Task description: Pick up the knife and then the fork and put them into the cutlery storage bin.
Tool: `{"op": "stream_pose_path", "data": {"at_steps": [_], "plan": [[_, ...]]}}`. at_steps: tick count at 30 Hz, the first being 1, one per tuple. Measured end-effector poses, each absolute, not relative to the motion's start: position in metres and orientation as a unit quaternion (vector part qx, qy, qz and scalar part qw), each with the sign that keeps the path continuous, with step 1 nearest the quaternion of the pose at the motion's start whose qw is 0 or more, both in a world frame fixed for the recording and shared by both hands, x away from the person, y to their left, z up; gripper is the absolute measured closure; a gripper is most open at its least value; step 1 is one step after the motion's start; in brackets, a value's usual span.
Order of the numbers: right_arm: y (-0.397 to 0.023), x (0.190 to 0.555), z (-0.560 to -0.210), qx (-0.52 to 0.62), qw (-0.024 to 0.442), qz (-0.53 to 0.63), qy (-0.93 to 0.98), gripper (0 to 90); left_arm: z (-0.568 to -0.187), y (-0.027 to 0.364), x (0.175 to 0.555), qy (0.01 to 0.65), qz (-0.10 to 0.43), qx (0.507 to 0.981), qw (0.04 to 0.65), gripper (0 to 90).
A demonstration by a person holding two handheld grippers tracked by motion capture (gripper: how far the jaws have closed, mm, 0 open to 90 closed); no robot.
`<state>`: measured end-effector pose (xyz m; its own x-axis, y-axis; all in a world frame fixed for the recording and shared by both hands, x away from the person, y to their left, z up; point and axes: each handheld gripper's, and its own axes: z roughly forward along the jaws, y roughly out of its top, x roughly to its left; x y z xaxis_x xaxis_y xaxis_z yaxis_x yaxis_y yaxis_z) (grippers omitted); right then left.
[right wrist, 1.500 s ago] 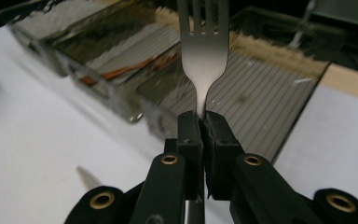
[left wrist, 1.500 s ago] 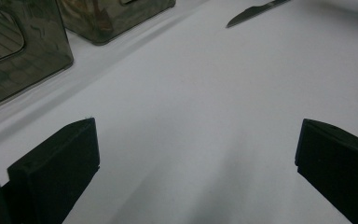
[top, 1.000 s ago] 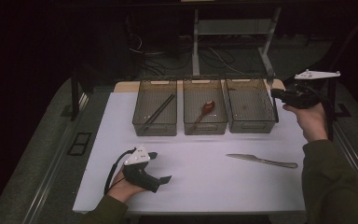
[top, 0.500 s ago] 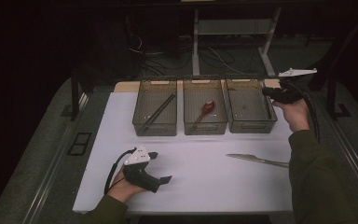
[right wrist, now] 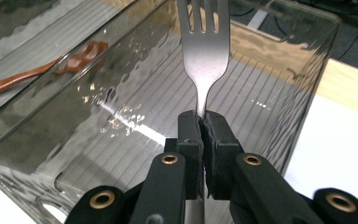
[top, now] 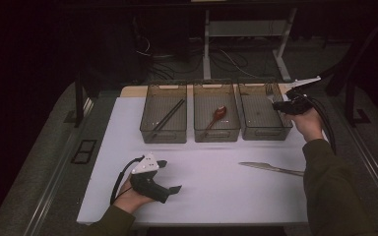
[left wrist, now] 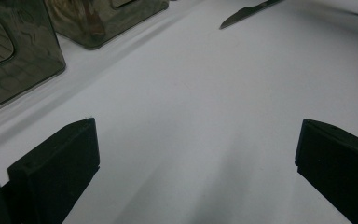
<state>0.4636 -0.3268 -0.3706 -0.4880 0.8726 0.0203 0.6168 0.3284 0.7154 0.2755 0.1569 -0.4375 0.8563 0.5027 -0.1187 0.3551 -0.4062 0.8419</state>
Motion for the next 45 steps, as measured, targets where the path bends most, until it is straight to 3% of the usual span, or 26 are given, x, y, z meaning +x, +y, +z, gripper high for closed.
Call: {"op": "stream_pose_path", "data": {"at_steps": [15,35,45], "plan": [[-0.318,0.469,-0.388,0.470,0.160,0.311,0.810,83.5,-0.438,0.157,0.276,0.256,0.075,0.836,0.480,0.0],[-0.326,0.442,-0.366,0.454,0.131,0.395,0.788,40.4,-0.437,0.158,0.276,0.257,0.075,0.836,0.478,0.0],[-0.326,0.407,-0.352,0.431,0.154,0.424,0.782,28.5,-0.437,0.158,0.275,0.258,0.074,0.835,0.480,0.0]]}}
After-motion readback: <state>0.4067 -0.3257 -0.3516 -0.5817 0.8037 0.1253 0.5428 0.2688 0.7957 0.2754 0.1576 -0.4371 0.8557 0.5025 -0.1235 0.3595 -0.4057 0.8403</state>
